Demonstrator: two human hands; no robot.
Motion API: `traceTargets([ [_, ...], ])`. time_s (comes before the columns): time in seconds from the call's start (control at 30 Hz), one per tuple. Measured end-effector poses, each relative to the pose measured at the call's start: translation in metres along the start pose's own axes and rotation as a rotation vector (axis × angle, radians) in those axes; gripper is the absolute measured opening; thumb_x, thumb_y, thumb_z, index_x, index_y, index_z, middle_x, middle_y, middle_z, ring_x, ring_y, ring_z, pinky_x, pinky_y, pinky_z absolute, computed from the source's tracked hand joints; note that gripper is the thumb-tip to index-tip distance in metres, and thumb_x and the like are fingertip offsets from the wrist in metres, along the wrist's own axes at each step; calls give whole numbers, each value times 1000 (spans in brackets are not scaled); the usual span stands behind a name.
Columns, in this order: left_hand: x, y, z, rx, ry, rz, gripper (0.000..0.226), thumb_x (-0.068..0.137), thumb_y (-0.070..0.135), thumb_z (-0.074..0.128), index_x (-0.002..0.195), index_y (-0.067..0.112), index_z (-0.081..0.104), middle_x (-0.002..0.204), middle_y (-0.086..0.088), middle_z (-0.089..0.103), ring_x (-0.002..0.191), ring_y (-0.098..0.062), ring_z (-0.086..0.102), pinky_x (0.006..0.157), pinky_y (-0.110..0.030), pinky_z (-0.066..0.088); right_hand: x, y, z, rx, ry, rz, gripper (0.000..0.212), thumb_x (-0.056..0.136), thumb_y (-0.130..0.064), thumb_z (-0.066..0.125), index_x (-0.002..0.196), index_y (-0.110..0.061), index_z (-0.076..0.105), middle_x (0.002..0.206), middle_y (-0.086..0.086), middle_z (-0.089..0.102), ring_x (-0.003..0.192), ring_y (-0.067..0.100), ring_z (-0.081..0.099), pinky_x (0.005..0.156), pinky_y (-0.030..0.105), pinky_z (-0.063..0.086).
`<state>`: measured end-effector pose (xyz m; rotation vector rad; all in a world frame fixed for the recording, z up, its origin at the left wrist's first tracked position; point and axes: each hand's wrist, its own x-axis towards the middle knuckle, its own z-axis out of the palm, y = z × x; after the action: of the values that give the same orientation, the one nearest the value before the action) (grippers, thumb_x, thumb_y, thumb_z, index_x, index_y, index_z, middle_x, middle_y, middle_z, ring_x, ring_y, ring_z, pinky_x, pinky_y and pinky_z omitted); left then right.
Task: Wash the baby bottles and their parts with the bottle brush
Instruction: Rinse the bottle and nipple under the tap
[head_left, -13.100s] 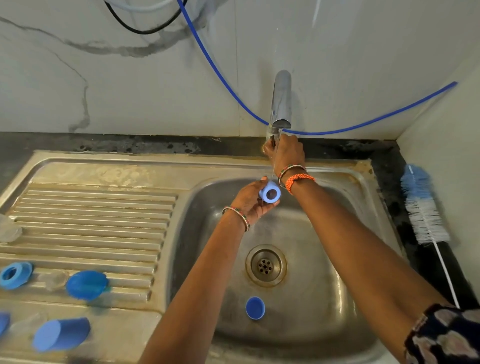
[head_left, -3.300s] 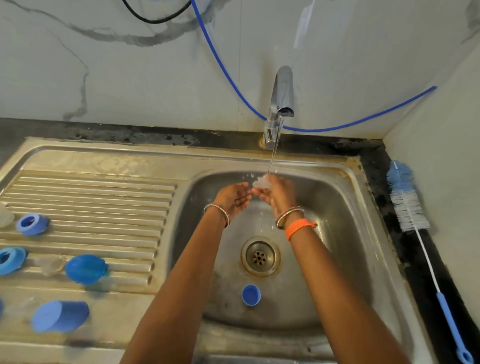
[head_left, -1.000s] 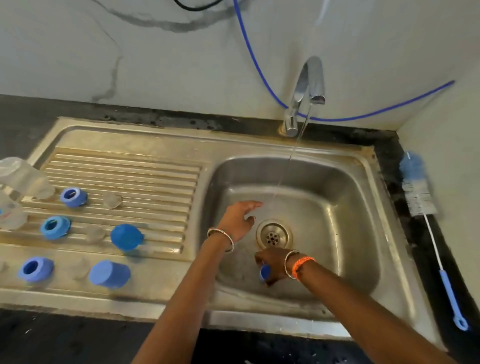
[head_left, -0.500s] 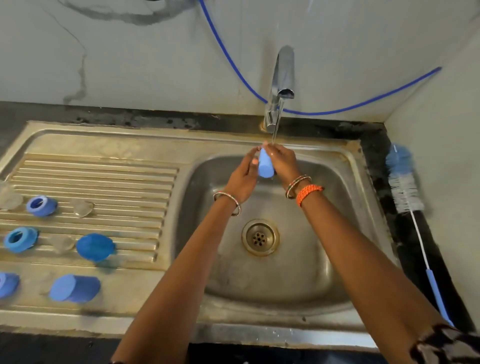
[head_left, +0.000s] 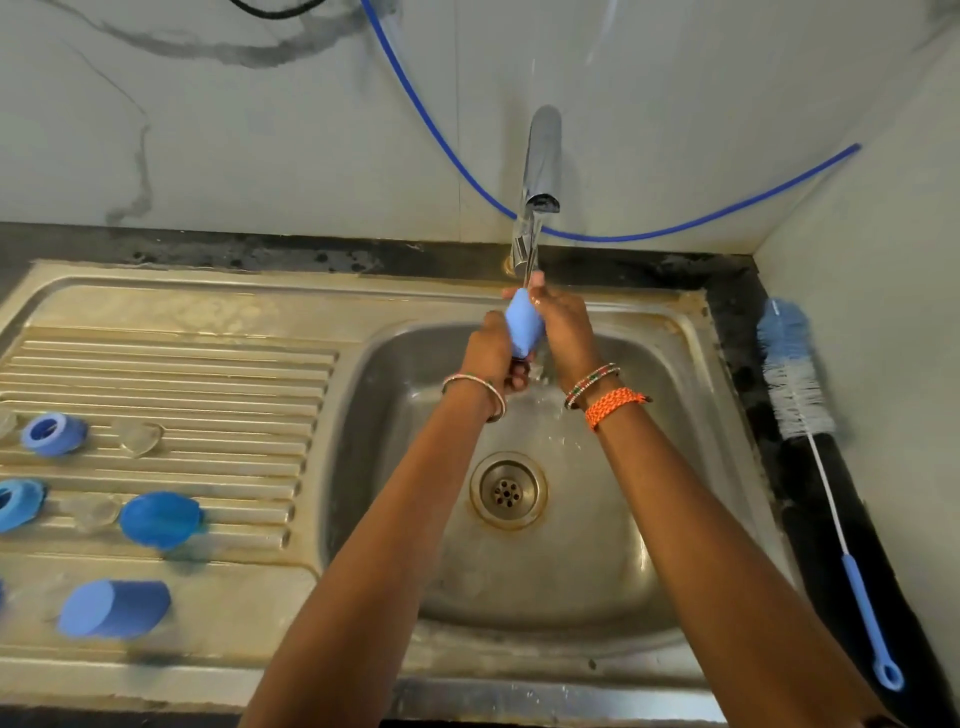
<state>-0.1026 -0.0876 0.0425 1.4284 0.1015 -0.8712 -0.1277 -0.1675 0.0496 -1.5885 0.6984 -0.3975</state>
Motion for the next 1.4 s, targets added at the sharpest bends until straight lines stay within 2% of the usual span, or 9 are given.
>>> traceTargets([
  [0.1, -1, 9, -12, -415, -223, -245, 38, 95, 24, 21, 76, 7, 49, 43, -2, 42, 29, -6, 32, 26, -12, 21, -8, -1, -6, 6, -213, -92, 18, 91, -10, 59, 100, 4, 64, 87, 9, 61, 69, 7, 58, 58, 19, 49],
  [0.17, -3, 9, -12, -429, -248, -227, 38, 97, 29, 24, 78, 9, 51, 44, -1, 43, 30, -6, 34, 26, -12, 23, -8, -3, -5, -36, -156, -164, 21, 86, -18, 68, 72, -4, 62, 67, 4, 54, 55, 4, 50, 50, 17, 45],
  [0.37, -5, -6, 14, 149, 364, 309, 45, 101, 41, 33, 78, 9, 56, 68, -5, 52, 53, -11, 46, 57, -29, 44, 1, -15, 12, -102, -60, -155, 47, 92, -31, 58, 63, 6, 56, 59, 14, 53, 58, 14, 49, 59, 23, 41],
  [0.57, -3, 26, -28, -389, -237, -258, 39, 97, 26, 24, 76, 7, 50, 46, -3, 48, 28, -4, 35, 24, -11, 25, -3, -12, -3, 201, -336, -68, 15, 84, -3, 65, 98, 2, 62, 85, 13, 59, 69, 13, 57, 59, 21, 50],
  [0.77, 7, 7, 4, 53, 332, 329, 35, 96, 38, 37, 82, 11, 53, 76, -10, 57, 62, -19, 55, 55, -29, 49, -1, -9, 12, -266, 33, -254, 49, 90, -40, 61, 54, -10, 47, 53, 6, 46, 52, 15, 42, 55, 28, 36],
  [0.93, 6, 24, -30, -204, -128, -266, 39, 95, 34, 31, 69, 11, 48, 42, -1, 41, 26, -5, 32, 25, -11, 21, -13, -20, -3, -292, -350, -216, 39, 92, -30, 58, 107, 6, 64, 102, 10, 62, 90, 16, 58, 71, 19, 47],
  [1.13, 20, 23, -19, -344, -39, -123, 31, 95, 38, 39, 81, 14, 52, 44, 2, 51, 34, -6, 45, 32, -13, 36, -17, -19, 0, -1218, -97, -430, 60, 89, -49, 52, 132, -8, 49, 141, 11, 40, 134, 29, 27, 103, 43, 30],
  [1.27, 23, 18, -17, -352, -28, -49, 32, 95, 36, 37, 81, 11, 51, 56, -2, 52, 49, -10, 48, 43, -17, 40, -26, -40, 18, -386, -217, 19, 11, 83, -10, 60, 80, 0, 65, 94, 12, 58, 102, 28, 52, 78, 28, 43],
  [1.4, 21, 22, -22, 12, 84, 79, 33, 95, 28, 36, 66, 12, 43, 47, -3, 41, 37, -11, 31, 36, -13, 22, -32, -45, 7, 357, -198, 224, 31, 74, -4, 52, 44, -10, 49, 67, 2, 47, 66, 13, 45, 60, 21, 37],
])
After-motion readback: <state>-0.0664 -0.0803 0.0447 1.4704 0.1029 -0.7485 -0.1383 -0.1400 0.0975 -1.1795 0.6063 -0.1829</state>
